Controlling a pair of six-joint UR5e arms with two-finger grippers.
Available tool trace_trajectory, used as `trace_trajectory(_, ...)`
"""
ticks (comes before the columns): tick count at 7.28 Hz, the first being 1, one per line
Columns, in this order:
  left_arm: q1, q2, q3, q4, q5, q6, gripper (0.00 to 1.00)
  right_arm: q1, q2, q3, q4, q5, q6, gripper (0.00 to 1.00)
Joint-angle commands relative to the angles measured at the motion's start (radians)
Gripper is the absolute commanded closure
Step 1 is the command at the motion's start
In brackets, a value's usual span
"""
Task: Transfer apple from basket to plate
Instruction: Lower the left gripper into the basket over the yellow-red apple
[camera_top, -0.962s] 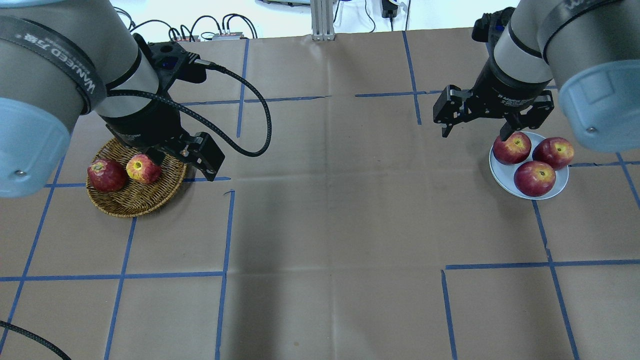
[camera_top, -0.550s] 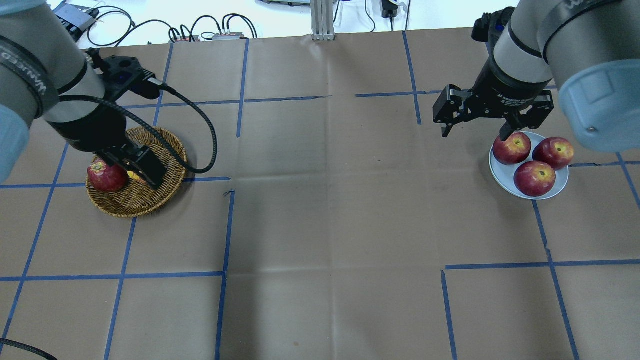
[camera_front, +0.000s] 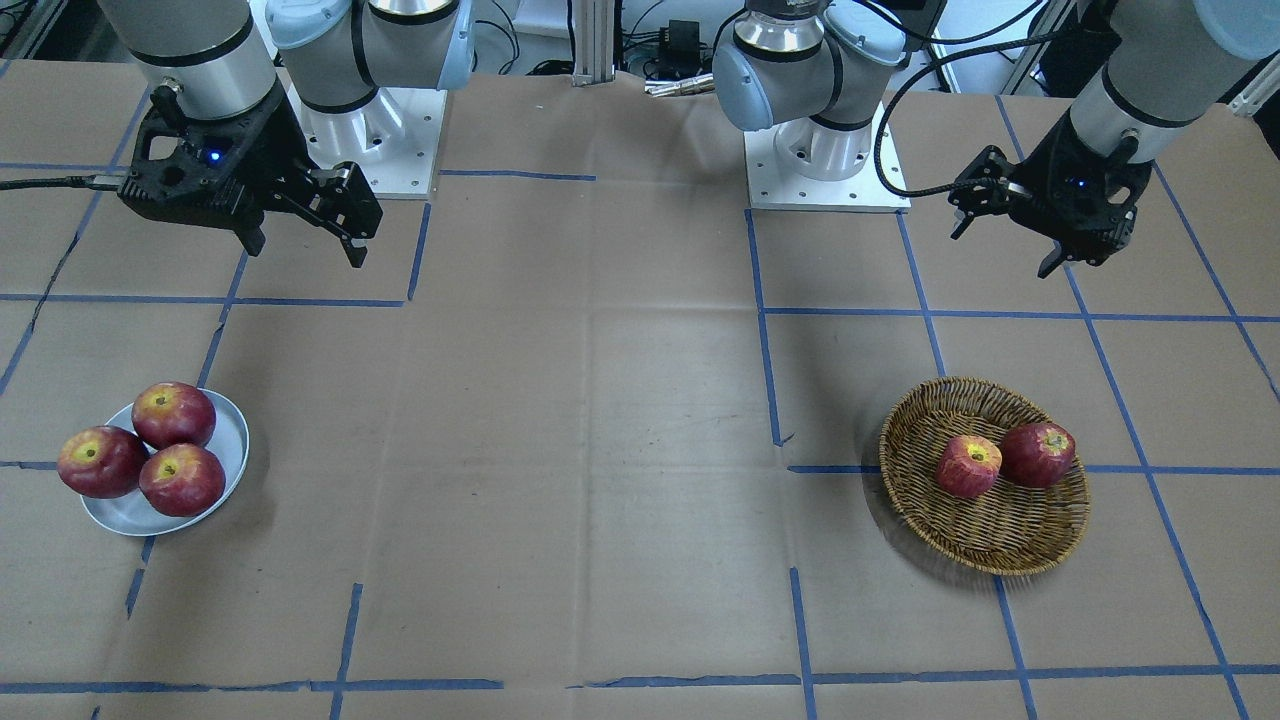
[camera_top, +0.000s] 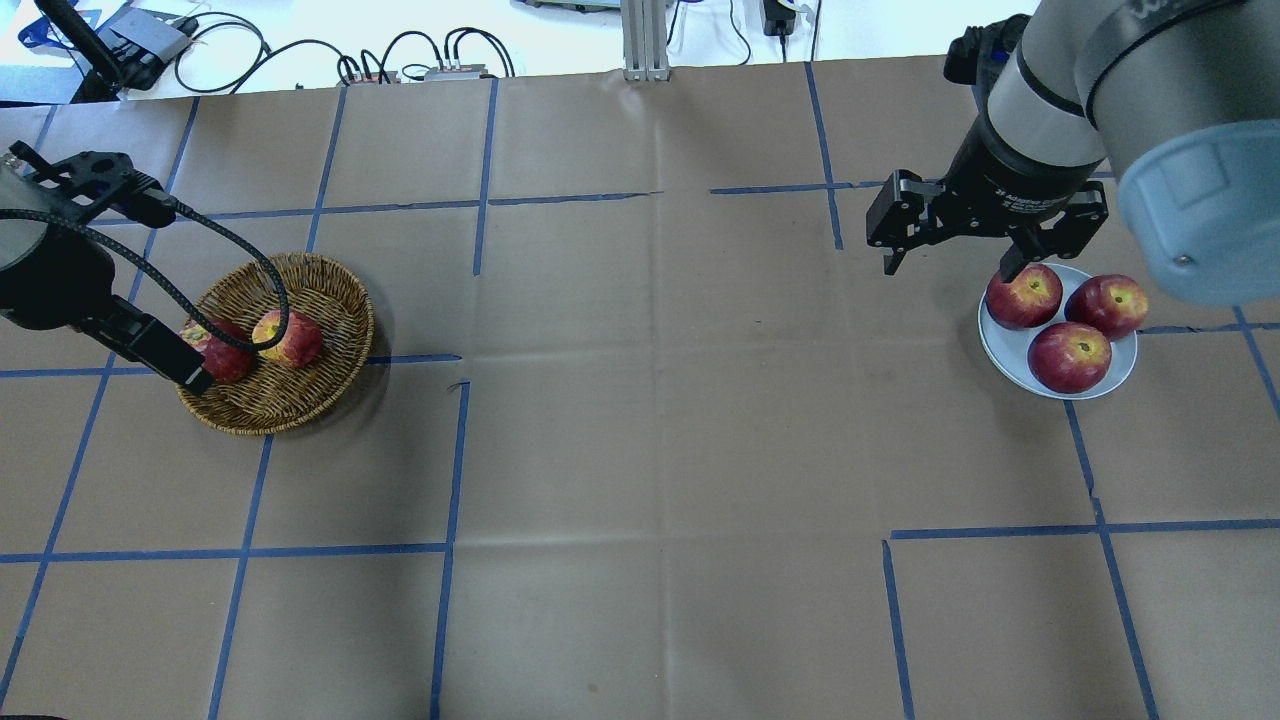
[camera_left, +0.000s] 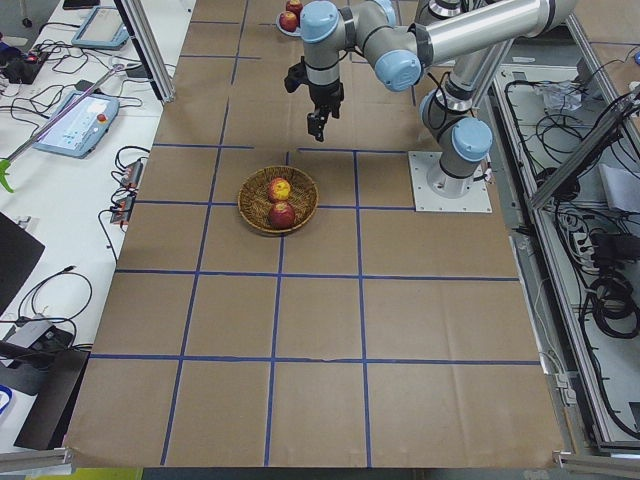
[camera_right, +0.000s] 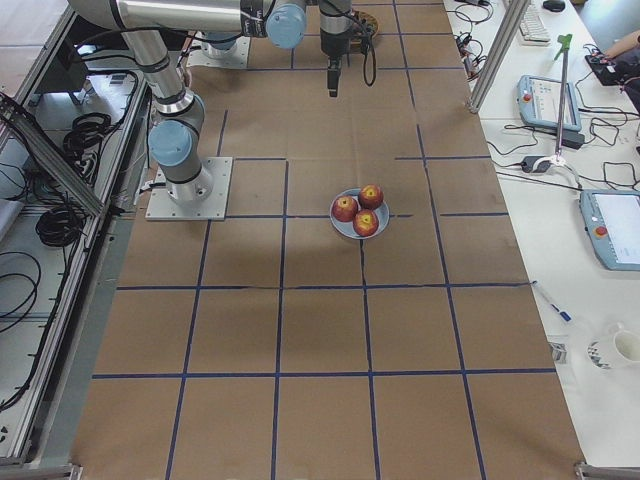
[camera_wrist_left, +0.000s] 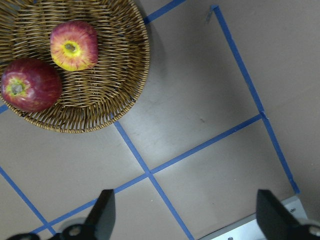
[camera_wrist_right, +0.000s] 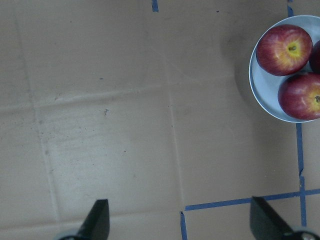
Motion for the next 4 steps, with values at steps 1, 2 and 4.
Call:
trace_trajectory(1,0.035,0.001,-0.022,0.011,0.007,-0.001,0.09,0.000,0.000,0.000,0.000,0.000,-0.001,0.00)
trace_trajectory(2,0.059,0.003,-0.023,0.006,0.002,-0.001,0.09,0.000,0.001,0.000,0.000,0.000,-0.001,0.00)
trace_trajectory(4,0.070,-0.019,-0.061,0.011,0.010,0.051,0.03,0.000,0.000,0.000,0.002,0.000,0.000,0.00)
